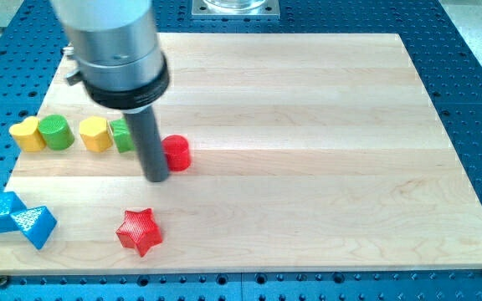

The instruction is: Push the red blocks towards the center of the board

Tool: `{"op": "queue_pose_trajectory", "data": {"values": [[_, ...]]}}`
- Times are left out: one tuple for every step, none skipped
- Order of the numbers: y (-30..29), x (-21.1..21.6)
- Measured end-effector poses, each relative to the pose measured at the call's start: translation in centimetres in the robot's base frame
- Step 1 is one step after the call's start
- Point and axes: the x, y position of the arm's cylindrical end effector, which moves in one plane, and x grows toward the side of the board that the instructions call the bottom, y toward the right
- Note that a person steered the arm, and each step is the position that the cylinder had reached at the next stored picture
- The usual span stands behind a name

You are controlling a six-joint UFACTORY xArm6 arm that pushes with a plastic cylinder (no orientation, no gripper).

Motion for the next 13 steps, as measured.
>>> {"op": "queue_pose_trajectory", "data": {"values": [[0.5, 4.2], [3.4, 0.6], [3.4, -2.5], [3.5, -2.5], [4.9, -3.6], [3.1, -3.6], [6.3, -0.2], [5.5, 8.8], [1.5, 12.1], [-5.3, 11.7], [-7.0, 8.8], [-4.5, 8.3], [0.3, 6.6]]}}
